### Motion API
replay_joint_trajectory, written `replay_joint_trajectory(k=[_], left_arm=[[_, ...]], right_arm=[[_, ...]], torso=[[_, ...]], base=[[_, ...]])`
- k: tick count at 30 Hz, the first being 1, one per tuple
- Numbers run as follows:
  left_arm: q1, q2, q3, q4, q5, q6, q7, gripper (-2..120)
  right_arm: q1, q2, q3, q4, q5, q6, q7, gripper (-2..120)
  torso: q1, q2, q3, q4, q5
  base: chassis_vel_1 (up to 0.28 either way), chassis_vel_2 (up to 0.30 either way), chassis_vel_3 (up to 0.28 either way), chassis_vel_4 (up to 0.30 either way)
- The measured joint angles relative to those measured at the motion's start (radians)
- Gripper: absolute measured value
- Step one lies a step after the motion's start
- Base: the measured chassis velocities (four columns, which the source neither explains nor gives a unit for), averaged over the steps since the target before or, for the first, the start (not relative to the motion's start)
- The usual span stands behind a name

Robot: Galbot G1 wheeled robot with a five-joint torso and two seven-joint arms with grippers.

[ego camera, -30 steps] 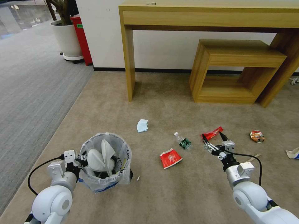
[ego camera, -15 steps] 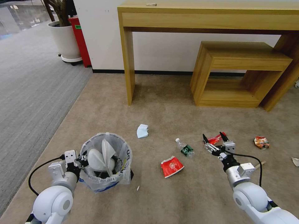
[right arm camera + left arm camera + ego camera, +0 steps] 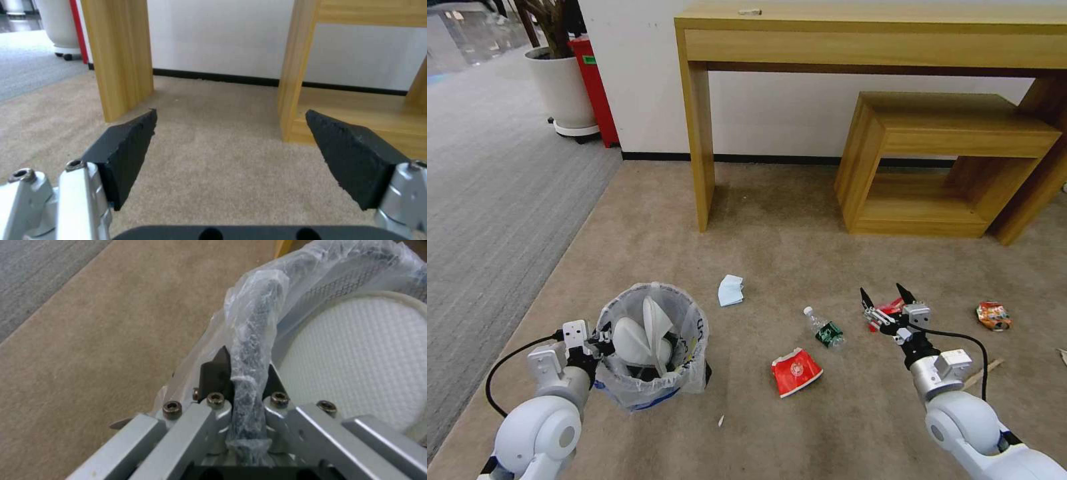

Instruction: Pick up the trash bin and place the garbage on the floor into it.

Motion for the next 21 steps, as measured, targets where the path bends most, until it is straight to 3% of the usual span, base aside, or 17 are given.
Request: replay_joint_trajectory(k=[21], left_arm=[[-0.024, 0.025, -0.054, -0.088, -0.123, 0.036, -0.051, 2]], right_arm=[[0.006, -0.002, -0.019, 0.0, 0.002, -0.014, 0.008, 94]], torso=[[0.0, 0.0, 0.0, -0.0001, 0.0001]], base=[[-0.008, 0.009, 0.011, -0.011]])
